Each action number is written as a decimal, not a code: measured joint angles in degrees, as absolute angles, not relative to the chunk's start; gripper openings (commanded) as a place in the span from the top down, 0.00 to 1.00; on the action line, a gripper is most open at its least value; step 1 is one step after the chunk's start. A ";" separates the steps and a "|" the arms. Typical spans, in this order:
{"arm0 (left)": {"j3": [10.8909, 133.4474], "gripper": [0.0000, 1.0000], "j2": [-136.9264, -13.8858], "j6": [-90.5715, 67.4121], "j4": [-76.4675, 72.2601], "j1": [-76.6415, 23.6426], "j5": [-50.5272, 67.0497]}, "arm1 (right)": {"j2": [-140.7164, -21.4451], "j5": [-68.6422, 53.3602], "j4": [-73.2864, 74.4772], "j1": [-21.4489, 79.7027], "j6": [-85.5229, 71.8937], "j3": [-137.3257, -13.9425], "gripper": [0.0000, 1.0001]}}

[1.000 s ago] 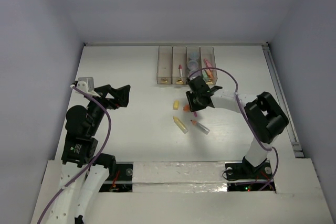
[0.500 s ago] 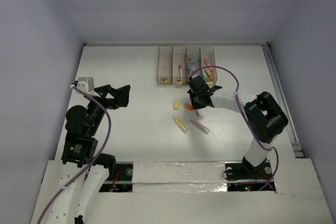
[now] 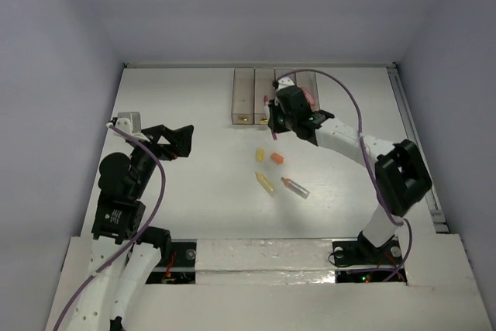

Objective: Sort the stationery into containers
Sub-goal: Pick up the pen from the center of the board, then place the pen in the storage box.

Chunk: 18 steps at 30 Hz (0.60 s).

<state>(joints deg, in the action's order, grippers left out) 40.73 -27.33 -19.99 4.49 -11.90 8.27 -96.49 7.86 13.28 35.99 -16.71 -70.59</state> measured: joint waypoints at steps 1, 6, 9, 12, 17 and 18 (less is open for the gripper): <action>40.73 0.01 -27.44 -19.99 4.49 -11.90 8.27 | -98.54 7.62 11.92 35.99 -16.64 -73.32 0.92; 40.73 0.01 -27.90 -19.99 4.47 -11.90 8.34 | -107.85 7.01 8.21 35.14 -16.64 -84.16 0.90; 40.73 0.01 -28.10 -19.99 4.47 -11.90 8.38 | -113.10 6.94 8.34 33.58 -16.56 -90.80 0.90; 40.73 0.01 -28.25 -19.99 4.47 -11.90 8.38 | -117.51 6.87 8.56 31.48 -16.47 -96.73 0.89; 40.71 0.01 -28.56 -19.99 4.47 -11.90 8.40 | -120.70 7.07 9.06 28.99 -16.45 -100.90 0.82; 40.71 0.01 -28.62 -19.99 4.47 -11.90 8.40 | -120.73 7.09 9.21 28.73 -16.45 -100.92 0.79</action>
<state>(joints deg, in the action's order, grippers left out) 40.71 -28.62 -19.99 4.47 -11.90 8.40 -120.73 7.09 9.21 28.73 -16.45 -100.92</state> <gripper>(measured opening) 0.989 0.194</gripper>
